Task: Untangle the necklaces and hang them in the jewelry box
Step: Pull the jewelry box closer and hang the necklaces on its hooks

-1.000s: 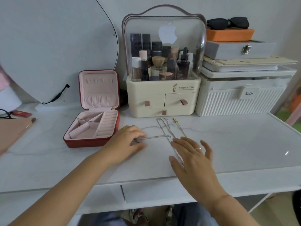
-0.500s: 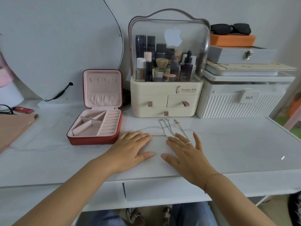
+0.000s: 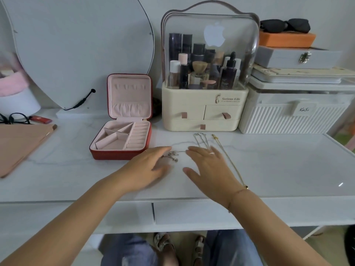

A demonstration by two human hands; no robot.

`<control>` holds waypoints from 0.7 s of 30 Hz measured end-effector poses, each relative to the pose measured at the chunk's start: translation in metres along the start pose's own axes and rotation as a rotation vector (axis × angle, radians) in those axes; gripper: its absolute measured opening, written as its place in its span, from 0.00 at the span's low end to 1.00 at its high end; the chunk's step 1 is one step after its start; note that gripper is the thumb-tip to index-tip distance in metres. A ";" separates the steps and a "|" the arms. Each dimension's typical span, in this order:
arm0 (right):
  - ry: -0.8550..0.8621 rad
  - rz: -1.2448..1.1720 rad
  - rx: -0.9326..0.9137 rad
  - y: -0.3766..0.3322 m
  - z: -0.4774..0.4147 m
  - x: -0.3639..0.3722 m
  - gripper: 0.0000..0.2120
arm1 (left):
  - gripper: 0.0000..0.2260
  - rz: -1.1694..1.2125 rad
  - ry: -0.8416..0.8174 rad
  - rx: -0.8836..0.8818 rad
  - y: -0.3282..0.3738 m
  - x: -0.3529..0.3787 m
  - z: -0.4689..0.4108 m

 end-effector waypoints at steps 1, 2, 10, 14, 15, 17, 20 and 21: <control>-0.005 -0.051 -0.043 -0.011 -0.004 0.005 0.23 | 0.24 0.011 -0.001 0.000 0.000 0.002 -0.001; -0.010 -0.092 -0.083 -0.021 -0.005 0.011 0.23 | 0.23 0.028 -0.003 0.001 0.001 0.004 -0.002; 0.075 -0.093 -0.011 -0.030 0.025 0.028 0.28 | 0.24 0.008 -0.067 -0.001 0.003 0.014 -0.024; 0.161 -0.040 0.091 -0.024 0.052 0.018 0.23 | 0.23 -0.067 -0.055 -0.018 0.011 0.016 -0.044; 0.171 -0.021 0.100 -0.023 0.058 0.016 0.23 | 0.23 -0.075 -0.050 -0.028 0.012 0.016 -0.050; 0.185 0.027 0.110 -0.022 0.069 0.014 0.22 | 0.23 -0.094 -0.034 -0.052 0.013 0.017 -0.059; 0.200 0.041 0.123 -0.020 0.078 0.014 0.22 | 0.24 -0.126 -0.005 -0.083 0.011 0.019 -0.070; 0.204 0.036 0.132 -0.019 0.080 0.015 0.23 | 0.24 -0.136 0.003 -0.093 0.010 0.019 -0.072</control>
Point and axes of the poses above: each hand's wrist, its own z-axis away from the middle knuckle, its own x-axis out of the palm, y = z × x, the point moved 5 cm from there along -z, towards the middle knuckle, and after that the axes turned 5 degrees about y, right-handed, at the moved point
